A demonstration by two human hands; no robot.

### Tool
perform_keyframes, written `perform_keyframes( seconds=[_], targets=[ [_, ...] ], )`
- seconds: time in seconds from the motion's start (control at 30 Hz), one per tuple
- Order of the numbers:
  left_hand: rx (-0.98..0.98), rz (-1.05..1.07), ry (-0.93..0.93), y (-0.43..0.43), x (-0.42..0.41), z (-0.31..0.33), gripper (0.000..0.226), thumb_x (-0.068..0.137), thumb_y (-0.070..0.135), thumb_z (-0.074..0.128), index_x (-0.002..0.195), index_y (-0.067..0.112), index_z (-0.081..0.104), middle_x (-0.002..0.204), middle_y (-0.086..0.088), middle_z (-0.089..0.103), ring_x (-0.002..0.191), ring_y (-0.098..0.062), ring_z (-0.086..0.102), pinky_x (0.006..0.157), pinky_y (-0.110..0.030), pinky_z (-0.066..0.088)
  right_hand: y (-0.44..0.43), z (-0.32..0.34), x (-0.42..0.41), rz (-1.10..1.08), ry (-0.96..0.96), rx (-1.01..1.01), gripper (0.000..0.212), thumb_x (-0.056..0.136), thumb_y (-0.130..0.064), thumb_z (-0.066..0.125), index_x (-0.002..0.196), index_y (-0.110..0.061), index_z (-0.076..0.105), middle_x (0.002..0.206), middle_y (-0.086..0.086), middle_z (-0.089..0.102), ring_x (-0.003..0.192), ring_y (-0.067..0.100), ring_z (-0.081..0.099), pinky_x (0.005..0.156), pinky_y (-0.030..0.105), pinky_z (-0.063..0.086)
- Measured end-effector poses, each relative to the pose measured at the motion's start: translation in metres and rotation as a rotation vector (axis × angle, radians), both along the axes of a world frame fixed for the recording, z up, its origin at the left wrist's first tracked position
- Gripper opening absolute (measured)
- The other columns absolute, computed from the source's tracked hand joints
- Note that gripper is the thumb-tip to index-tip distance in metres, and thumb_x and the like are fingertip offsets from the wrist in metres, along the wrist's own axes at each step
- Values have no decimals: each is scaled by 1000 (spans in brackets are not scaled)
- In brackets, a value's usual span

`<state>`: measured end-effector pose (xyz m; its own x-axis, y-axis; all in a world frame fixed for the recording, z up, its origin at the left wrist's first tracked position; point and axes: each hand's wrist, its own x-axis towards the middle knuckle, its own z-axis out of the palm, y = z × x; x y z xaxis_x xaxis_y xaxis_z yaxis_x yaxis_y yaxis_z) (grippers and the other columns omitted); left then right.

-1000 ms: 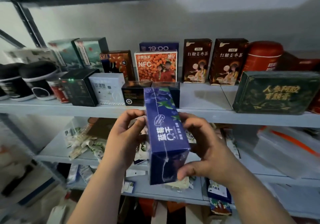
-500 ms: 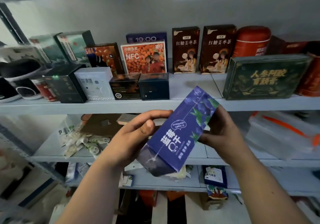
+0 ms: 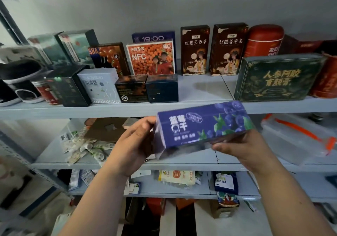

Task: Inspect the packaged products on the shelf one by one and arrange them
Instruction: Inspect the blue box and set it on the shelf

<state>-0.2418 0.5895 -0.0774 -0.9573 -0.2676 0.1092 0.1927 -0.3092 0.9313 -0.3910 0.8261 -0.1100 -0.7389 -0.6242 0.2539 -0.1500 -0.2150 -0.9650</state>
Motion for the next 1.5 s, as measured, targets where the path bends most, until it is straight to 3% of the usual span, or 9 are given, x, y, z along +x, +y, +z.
perform_keyframes(
  seconds=[0.2, 0.37, 0.5, 0.57, 0.67, 0.83, 1.13, 1.4, 1.5],
  targets=[
    [-204, -22, 71, -6, 0, -3, 53, 83, 22, 73, 134, 15, 62, 136, -14, 62, 122, -37, 62, 92, -48, 57, -5, -1, -7, -82, -43, -95, 85, 35, -48, 103, 111, -33, 67, 107, 0, 78, 102, 18, 75, 77, 30, 61],
    [-268, 3, 4, -3, 1, -2, 65, 75, 26, 78, 137, 19, 59, 131, -9, 63, 115, -37, 66, 87, -44, 59, -15, 6, 0, -130, -226, -89, 91, 39, -66, 97, 115, -25, 67, 107, 2, 79, 93, 23, 77, 66, 35, 63],
    [-228, 18, -2, -1, 1, -1, 81, 66, 38, 93, 137, 20, 59, 130, -15, 61, 109, -35, 68, 84, -42, 60, -17, 5, 0, -142, -305, -51, 54, 69, -53, 79, 112, -22, 68, 99, 5, 77, 75, 20, 76, 49, 35, 59],
    [-172, -1, 30, 1, 1, 1, 84, 63, 42, 95, 136, 19, 61, 128, -16, 60, 105, -32, 69, 81, -40, 60, -20, 2, 0, -117, -372, -19, 75, 58, -65, 88, 115, -20, 68, 101, 7, 78, 77, 20, 76, 48, 35, 59],
    [-117, -65, 94, 7, 0, 6, 76, 67, 36, 94, 134, 21, 63, 122, -14, 61, 104, -33, 66, 82, -40, 60, -27, -4, 1, -72, -473, -36, 93, 43, -75, 89, 116, -22, 68, 102, 7, 78, 77, 19, 76, 48, 35, 60],
    [-199, -87, 113, 15, -2, 11, 77, 75, 30, 89, 143, 19, 54, 122, -11, 60, 104, -33, 65, 88, -43, 58, -33, -13, 0, -79, -549, -73, 45, 80, -55, 59, 110, -23, 66, 91, 6, 78, 67, 22, 73, 46, 36, 60],
    [-209, 181, 49, 9, -10, 10, 37, 88, 22, 64, 124, 28, 69, 116, -8, 65, 99, -30, 72, 79, -38, 59, -25, -6, -5, 68, -577, 70, 57, 108, -46, 23, 118, -6, 62, 87, 27, 72, 60, 35, 71, 47, 37, 60],
    [35, 179, -121, -7, -12, -5, 35, 92, 36, 57, 117, 13, 53, 124, -16, 66, 99, -33, 72, 68, -40, 62, -29, 8, -6, -131, -322, 1, 87, 57, -80, 80, 127, -31, 61, 118, 9, 74, 98, 31, 75, 63, 45, 62],
    [169, 160, -190, -8, -15, -17, 11, 106, 20, 47, 110, 14, 55, 114, -15, 69, 93, -33, 72, 65, -40, 62, -32, 15, -4, -136, -248, -111, 41, 80, -52, 76, 119, -45, 67, 113, 3, 75, 105, 25, 73, 69, 42, 63]
  ],
)
